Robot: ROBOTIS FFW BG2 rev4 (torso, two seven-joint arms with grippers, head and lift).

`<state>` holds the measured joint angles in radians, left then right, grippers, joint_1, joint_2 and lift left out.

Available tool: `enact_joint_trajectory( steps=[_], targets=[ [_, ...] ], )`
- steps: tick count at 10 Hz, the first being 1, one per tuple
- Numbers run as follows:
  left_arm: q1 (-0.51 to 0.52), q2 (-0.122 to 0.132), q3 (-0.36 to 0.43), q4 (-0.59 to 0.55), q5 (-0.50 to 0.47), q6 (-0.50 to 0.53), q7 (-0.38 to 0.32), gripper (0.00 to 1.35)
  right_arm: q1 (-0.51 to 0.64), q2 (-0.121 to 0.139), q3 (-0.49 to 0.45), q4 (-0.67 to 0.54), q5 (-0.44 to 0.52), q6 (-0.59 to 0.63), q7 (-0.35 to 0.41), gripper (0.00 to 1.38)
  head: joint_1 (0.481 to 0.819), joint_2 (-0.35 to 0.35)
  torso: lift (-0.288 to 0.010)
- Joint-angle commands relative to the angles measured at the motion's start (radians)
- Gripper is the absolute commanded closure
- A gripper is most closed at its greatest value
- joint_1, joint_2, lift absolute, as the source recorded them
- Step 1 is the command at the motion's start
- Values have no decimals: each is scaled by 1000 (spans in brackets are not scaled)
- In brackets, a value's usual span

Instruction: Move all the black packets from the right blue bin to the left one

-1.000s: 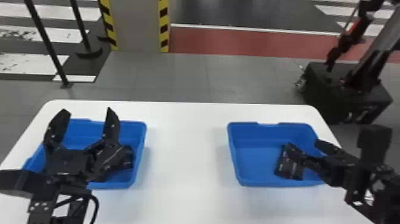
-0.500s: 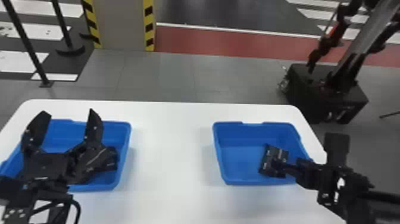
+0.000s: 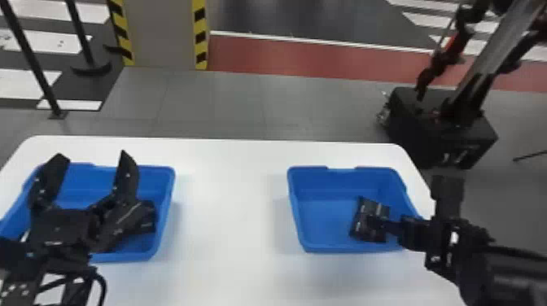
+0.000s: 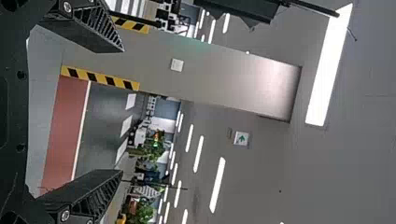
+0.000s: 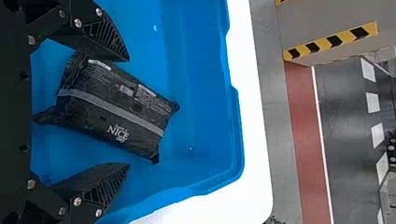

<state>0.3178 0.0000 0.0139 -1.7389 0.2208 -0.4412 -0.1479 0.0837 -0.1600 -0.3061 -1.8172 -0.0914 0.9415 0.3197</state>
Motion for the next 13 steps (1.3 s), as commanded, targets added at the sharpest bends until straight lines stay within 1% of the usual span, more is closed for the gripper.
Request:
enact_joint_trajectory(
  steps=[1,3,5,6,7,8,9,11,12,13],
  targets=[
    [4,-3,-3,0,25,17,-10,102,-20,0,1,39,-2,6,-1,240,695,-160,-110],
    [-1,-3,-9,-2,31,24,-16,102,-49,0,1,95,-8,13,-1,240,695,-163,-110],
    [1,-3,-9,0,32,29,-16,102,-64,0,1,118,-7,13,-1,269,695,-164,-110],
    [4,-3,-9,0,34,29,-16,102,-71,-4,1,140,-22,13,1,469,695,-164,-110],
    [4,-3,-9,-2,38,34,-21,102,-84,-12,2,181,-53,40,4,855,695,-164,-110],
    [4,-3,-8,0,40,34,-22,104,-79,-13,5,176,-50,40,10,1111,695,-161,-110],
    [6,-3,-8,0,43,31,-25,104,-67,-7,4,154,-50,38,9,1274,695,-158,-110],
    [4,-3,-9,0,48,31,-22,107,-32,-6,4,100,-53,33,4,1277,695,-155,-110],
    [4,-3,-11,0,49,31,-22,107,-8,-6,4,68,-59,3,4,1277,695,-154,-110],
    [1,-3,-12,0,51,24,-22,107,37,-6,9,12,-91,-53,9,1277,695,-154,-110]
  ],
)
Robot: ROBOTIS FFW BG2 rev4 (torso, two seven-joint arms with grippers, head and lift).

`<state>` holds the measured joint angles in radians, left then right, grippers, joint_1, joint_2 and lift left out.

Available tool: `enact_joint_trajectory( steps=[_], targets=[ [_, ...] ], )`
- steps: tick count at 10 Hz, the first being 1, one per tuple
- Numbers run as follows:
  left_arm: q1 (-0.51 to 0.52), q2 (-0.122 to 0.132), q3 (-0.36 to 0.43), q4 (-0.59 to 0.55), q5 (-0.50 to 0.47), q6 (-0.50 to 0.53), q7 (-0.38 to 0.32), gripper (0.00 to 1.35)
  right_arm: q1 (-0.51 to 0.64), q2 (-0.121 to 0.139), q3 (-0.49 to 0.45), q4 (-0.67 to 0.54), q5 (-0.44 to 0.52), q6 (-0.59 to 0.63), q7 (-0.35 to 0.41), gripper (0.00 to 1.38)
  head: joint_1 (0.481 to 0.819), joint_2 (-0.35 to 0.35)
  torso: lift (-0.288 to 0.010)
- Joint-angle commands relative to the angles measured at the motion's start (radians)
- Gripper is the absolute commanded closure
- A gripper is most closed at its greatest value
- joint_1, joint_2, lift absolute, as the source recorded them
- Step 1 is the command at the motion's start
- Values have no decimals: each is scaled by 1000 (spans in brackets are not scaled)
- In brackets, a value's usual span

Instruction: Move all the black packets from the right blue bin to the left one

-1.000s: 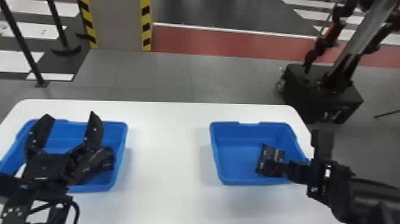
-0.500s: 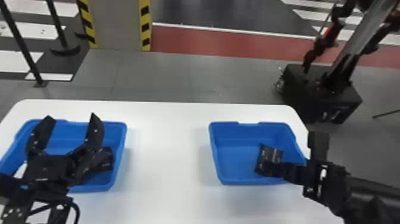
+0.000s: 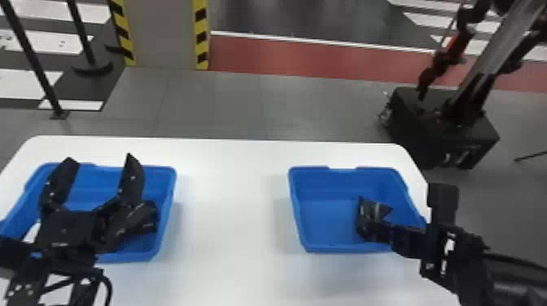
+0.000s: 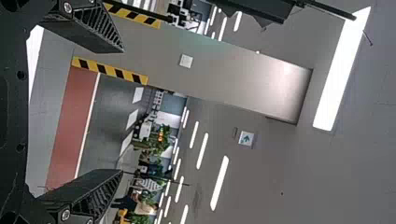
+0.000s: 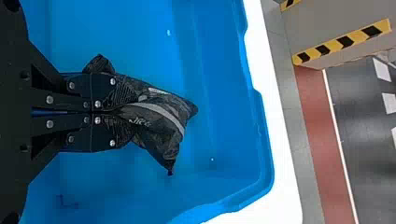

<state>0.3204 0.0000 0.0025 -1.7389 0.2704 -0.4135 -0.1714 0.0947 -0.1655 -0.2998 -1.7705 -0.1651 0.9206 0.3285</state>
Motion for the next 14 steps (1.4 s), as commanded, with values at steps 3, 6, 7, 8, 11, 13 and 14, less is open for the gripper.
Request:
enact_joint_trajectory(
  steps=[3,6,7,8,11,13,14],
  targets=[
    [1,-3,5,0,27,-23,1,107,53,0,8,-25,-45,-467,190,1277,695,-113,-110],
    [-16,-3,-29,-2,70,4,-2,107,-122,-9,53,235,-83,-712,469,1277,695,-69,-110],
    [-23,-3,-36,-2,87,21,-5,107,-127,-23,130,186,-94,-675,485,1277,695,-55,-110],
    [-28,-3,-47,-2,113,35,-14,107,-139,-28,196,147,-106,-643,511,1277,695,-41,-110],
    [-48,-3,-62,-91,153,178,-85,105,-230,-26,412,145,-171,-592,596,1277,695,80,-110],
    [-63,0,-67,-145,211,296,-140,101,-321,-34,485,235,-208,-530,673,1277,689,125,-110],
    [-68,8,-56,-172,239,379,-180,101,-352,-40,516,250,-214,-499,708,1277,685,135,-110]
  ],
)
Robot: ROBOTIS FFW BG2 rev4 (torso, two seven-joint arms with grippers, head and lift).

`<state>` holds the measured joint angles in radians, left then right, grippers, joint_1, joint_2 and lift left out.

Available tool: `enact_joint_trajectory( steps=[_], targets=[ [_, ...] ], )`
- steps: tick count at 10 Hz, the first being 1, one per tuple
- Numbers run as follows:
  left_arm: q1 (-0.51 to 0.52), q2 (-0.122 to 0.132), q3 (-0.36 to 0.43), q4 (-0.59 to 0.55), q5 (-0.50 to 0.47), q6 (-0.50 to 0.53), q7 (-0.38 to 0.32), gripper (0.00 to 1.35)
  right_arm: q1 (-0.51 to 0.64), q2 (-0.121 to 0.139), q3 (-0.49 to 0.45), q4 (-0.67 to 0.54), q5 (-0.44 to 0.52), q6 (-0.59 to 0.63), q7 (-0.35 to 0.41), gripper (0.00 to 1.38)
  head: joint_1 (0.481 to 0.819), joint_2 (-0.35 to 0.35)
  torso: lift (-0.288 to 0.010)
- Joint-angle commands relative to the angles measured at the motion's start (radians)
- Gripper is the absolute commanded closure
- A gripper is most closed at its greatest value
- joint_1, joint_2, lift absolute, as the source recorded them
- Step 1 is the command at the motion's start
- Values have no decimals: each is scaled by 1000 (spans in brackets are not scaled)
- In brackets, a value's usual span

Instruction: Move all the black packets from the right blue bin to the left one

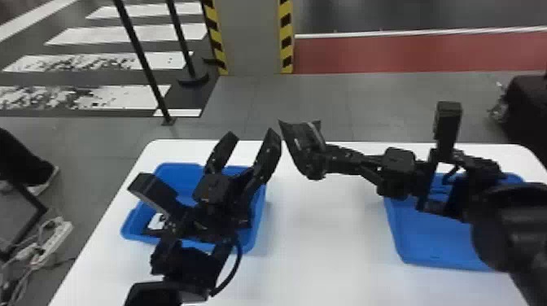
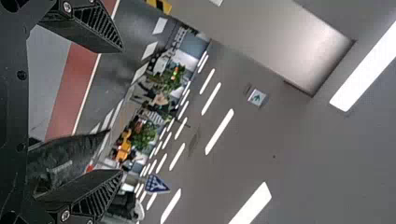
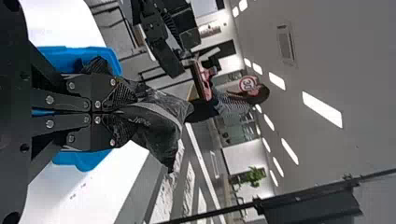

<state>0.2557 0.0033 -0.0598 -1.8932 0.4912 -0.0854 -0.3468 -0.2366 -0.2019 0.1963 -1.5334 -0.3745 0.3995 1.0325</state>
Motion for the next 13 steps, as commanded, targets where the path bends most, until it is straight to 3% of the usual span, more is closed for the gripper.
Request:
enact_joint_trajectory(
  steps=[1,3,5,8,10,11,12,13],
  targets=[
    [-3,14,15,-59,17,134,-34,101,-33,-7,32,13,-18,59,26,1277,685,136,-110],
    [-8,30,14,-84,15,255,-61,105,-56,-7,51,8,-18,99,41,1277,691,131,-110],
    [-13,27,17,-106,1,368,-72,117,-73,-7,72,3,-23,116,46,1277,695,123,-110],
    [-8,9,52,-106,-33,372,-72,168,-100,-7,130,25,-38,135,49,1277,695,132,-110],
    [-3,-6,74,-106,-36,365,-70,317,-97,-5,143,40,-43,145,51,1277,695,164,-110],
    [-3,-3,72,-121,-37,424,-69,716,-100,-5,143,40,-43,145,52,1277,695,175,-110],
    [17,-2,80,-179,-39,532,-57,734,-107,-5,143,42,-43,145,52,1277,695,175,-110],
    [34,-6,83,-204,-45,507,-31,1197,-117,-4,143,50,-46,145,52,1277,695,172,-110]
  ],
)
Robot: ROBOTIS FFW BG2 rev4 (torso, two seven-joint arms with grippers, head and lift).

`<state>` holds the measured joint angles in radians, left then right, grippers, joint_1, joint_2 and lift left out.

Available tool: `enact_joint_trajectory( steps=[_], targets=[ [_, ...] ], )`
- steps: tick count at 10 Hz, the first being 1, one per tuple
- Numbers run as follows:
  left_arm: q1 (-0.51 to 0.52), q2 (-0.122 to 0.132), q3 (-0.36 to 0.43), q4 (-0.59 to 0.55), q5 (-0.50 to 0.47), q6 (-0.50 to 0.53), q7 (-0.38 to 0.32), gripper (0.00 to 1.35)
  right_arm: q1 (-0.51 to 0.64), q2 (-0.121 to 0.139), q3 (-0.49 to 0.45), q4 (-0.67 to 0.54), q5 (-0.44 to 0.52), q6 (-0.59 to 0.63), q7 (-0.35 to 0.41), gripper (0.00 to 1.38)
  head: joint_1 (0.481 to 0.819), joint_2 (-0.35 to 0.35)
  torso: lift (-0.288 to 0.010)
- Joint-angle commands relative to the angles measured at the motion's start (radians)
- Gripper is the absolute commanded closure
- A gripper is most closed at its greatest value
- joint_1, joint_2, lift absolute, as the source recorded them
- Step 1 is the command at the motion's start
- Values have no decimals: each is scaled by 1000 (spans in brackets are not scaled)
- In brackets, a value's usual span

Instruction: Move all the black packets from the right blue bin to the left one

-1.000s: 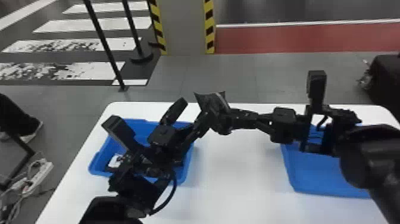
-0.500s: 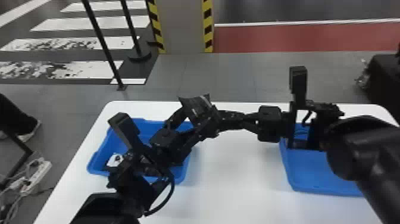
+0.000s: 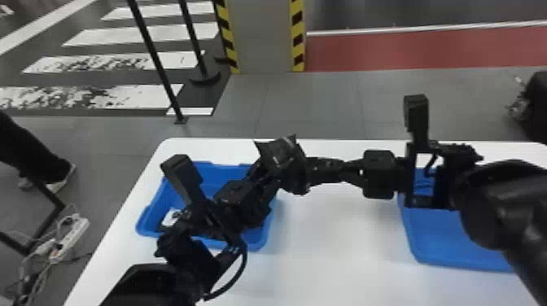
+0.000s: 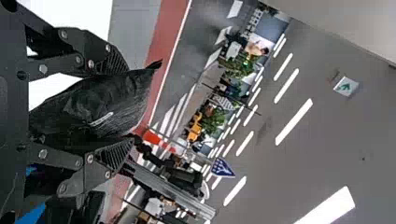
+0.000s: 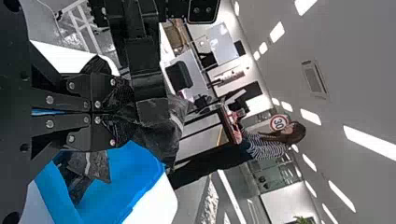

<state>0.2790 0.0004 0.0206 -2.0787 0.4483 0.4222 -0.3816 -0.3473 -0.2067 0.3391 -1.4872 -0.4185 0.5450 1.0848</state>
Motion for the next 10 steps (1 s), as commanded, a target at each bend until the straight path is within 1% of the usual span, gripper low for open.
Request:
enact_joint_trajectory(
  steps=[1,2,4,5,6,7,8,9,10],
  targets=[
    [13,-3,19,-18,-17,-39,6,1214,-16,3,-2,18,-2,0,0,1277,695,171,-110],
    [11,-3,24,-18,-40,-79,6,1220,-23,6,-2,23,-2,-3,0,1277,695,180,-110],
    [8,-3,25,-18,-28,-123,7,1220,-43,13,-3,48,-2,-12,0,1274,695,196,-110],
    [11,-3,25,-18,-25,-138,9,1220,-45,18,-14,67,-5,-15,0,930,695,200,-110],
    [11,-3,25,-16,-25,-152,12,1220,-36,23,-40,92,-37,-42,4,354,693,201,-110],
    [8,-3,22,13,-25,-231,33,1220,-1,26,-94,72,-39,-49,10,-2,688,196,-110],
    [-26,-3,10,156,-26,-449,70,1220,38,27,-160,43,-14,-49,10,-2,685,193,-110],
    [-53,-3,9,271,-62,-616,113,1220,75,36,-227,45,-11,-47,-3,84,677,189,-110],
    [-68,-3,7,357,-115,-729,165,1220,121,36,-281,13,0,-49,-23,104,674,187,-110]
  ],
)
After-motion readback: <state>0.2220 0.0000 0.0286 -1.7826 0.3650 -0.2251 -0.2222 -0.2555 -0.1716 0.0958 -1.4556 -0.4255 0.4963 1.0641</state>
